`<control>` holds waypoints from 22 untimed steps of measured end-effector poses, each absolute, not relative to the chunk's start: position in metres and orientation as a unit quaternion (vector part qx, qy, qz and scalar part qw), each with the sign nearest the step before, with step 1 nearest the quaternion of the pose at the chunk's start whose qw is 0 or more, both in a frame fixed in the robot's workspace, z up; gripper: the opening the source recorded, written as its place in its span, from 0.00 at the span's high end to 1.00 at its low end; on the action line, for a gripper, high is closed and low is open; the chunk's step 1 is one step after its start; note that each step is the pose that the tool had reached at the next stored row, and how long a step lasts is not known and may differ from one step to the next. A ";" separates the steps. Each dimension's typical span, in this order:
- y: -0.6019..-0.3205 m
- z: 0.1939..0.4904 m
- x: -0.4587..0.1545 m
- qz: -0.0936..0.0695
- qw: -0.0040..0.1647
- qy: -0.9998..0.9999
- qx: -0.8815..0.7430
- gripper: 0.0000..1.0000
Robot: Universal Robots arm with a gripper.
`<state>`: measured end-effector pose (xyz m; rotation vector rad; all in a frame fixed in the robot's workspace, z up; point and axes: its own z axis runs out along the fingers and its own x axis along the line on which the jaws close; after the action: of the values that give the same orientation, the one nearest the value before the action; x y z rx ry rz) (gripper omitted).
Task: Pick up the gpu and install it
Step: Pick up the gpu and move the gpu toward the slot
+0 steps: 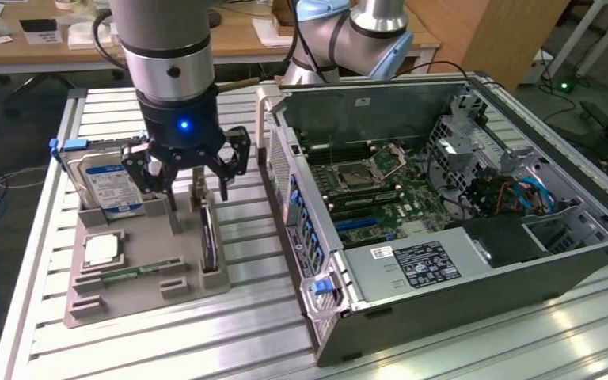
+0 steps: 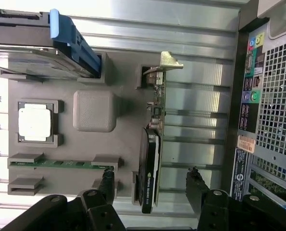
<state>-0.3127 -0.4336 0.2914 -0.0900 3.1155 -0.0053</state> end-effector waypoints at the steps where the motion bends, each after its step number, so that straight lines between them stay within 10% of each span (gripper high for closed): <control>1: -0.434 0.290 -0.313 -0.002 0.012 1.000 -0.029 0.29; 22: -0.437 0.252 -0.309 -0.002 0.013 1.000 0.008 0.29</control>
<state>-0.3087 -0.4373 0.2515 0.0258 3.1157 -0.0069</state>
